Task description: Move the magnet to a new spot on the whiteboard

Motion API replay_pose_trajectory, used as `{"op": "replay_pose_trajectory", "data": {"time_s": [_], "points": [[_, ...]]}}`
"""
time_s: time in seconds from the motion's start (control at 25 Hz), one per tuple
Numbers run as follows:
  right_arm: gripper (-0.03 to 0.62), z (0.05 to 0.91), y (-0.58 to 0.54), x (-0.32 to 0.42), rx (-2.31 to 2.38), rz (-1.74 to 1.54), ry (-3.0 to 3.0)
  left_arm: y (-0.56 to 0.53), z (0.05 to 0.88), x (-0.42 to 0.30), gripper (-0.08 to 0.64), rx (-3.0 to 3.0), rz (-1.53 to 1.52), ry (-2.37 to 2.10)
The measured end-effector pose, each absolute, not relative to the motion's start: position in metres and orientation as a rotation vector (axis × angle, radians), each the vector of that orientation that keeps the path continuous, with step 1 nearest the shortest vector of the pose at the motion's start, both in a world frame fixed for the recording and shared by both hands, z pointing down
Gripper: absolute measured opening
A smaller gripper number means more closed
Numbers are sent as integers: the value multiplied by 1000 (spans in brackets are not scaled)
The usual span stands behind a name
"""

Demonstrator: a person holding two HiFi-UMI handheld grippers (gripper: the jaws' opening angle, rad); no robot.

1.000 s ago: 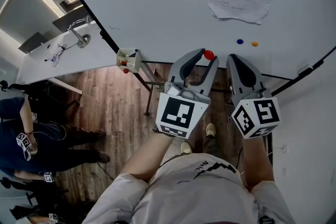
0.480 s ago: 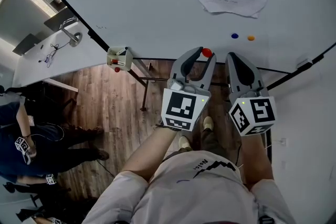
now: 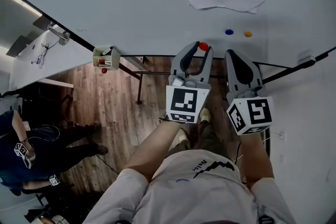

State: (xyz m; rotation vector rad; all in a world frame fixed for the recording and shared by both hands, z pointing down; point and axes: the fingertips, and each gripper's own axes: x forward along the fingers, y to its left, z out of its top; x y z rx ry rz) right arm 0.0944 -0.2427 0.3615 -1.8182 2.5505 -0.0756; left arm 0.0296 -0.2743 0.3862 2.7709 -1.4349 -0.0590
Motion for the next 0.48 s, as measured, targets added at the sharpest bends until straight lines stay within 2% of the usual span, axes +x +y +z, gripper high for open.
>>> {"op": "replay_pose_trajectory", "data": {"time_s": [0.48], "points": [[12,386,-297,124,-1790,-43,2600,-336,432,57,133,2677,-100,-1617]]}}
